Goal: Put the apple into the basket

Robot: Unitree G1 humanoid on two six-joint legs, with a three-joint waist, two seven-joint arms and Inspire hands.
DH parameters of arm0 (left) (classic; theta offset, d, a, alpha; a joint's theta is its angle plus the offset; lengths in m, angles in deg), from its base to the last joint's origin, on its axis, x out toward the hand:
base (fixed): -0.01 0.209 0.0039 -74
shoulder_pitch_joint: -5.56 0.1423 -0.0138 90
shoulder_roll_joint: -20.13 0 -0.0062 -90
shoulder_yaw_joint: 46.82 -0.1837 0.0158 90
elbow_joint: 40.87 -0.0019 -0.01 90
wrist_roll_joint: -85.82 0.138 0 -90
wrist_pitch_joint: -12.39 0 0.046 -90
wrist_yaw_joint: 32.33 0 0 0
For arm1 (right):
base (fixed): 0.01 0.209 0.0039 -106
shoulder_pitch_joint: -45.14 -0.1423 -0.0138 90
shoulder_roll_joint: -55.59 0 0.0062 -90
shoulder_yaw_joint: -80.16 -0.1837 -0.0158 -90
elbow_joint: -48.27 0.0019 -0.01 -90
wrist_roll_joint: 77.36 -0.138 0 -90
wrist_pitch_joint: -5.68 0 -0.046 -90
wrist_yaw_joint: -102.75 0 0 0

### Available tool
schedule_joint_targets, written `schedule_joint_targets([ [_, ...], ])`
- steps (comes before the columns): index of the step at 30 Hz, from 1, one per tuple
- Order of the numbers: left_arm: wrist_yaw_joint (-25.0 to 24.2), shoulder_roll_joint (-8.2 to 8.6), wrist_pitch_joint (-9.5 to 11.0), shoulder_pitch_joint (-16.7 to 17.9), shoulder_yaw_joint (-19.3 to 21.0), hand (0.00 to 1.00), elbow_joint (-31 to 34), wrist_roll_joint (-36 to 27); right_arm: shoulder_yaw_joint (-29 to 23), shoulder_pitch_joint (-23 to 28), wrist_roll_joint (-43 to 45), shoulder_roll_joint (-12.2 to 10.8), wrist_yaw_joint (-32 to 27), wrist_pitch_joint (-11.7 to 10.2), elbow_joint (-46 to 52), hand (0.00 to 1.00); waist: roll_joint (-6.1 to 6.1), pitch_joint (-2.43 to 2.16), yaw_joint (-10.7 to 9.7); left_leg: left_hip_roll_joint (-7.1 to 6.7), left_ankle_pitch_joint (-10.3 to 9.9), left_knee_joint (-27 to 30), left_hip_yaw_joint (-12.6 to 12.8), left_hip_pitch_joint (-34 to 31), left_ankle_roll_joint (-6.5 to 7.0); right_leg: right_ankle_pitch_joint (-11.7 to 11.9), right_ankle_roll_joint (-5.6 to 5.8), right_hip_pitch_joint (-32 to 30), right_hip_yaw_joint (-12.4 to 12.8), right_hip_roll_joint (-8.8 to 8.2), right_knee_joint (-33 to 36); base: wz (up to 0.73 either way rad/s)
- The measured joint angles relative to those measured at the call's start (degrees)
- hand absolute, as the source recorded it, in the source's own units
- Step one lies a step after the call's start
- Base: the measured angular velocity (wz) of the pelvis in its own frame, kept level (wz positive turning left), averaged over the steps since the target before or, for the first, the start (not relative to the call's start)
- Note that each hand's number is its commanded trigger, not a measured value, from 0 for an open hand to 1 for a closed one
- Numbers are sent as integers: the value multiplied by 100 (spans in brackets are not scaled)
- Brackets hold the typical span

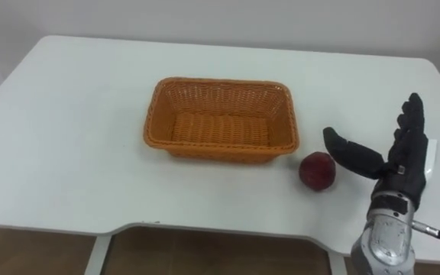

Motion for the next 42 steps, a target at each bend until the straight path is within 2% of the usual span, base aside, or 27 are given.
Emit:
schedule_joint_targets([
  [5, -42, 1, -1, -17, -2, 0, -2, 1, 23, 1, 43, 2, 57, -45, 0, 0, 39, -13, 5, -2, 0, 1, 1, 20, 0, 0, 0, 54, -4, -2, 1, 0],
  [8, -52, 0, -3, -35, -3, 0, -77, 0, 207, 30, 281, 43, 246, -44, -6, 0, 62, -13, 4, 1, 0, 10, 9, 37, 0, 0, 0, 71, -2, 2, 1, 0],
  [17, -50, -3, -12, -133, -11, 0, -271, -21, 671, 175, 450, 67, 926, -24, -339, 0, 78, 20, 19, -2, 0, 6, -1, 117, 0, 0, 0, 165, -13, -4, 4, 0],
  [22, -51, -2, -107, -219, -15, 0, -398, -23, 673, 190, 467, 69, 1124, 212, -420, 0, 67, 11, 11, -1, -2, -1, -13, 102, 1, 0, 0, 158, -20, 0, 15, 0],
  [28, -48, -5, -133, -236, -14, 0, -429, -16, 677, 191, 959, 68, 1205, 222, -549, 0, 29, -13, -8, -3, -2, 20, -12, 19, 1, 0, 0, 81, -17, -2, 26, 0],
  [35, -37, -65, -113, -330, -33, 0, -428, -117, 837, 177, 1142, 70, 1242, 215, -1038, 0, -37, 12, 5, 1, -2, -1, -9, 7, 0, 0, 0, 74, -34, -1, 13, 0],
  [36, -37, -82, -113, -328, -76, 0, -429, -119, 859, 172, 1171, 71, 1244, 191, -1053, 64, -40, 13, 4, 0, -2, -1, -9, 5, 1, 0, 0, 73, -34, -3, 11, 0],
  [38, -40, -121, -107, -339, -145, 0, -426, -118, 880, 163, 1191, 71, 1243, 188, -1093, 100, -59, 8, 3, 0, -4, -3, -9, 5, 3, 0, 0, 73, -34, -3, 10, 0],
  [42, -36, -128, -89, -315, -141, 0, -424, -114, 823, 135, 1334, 72, 1130, 132, -1231, 100, -82, 1, 4, -1, -5, 6, -9, 5, 5, 5, 8, 78, -30, -3, 5, 0],
])
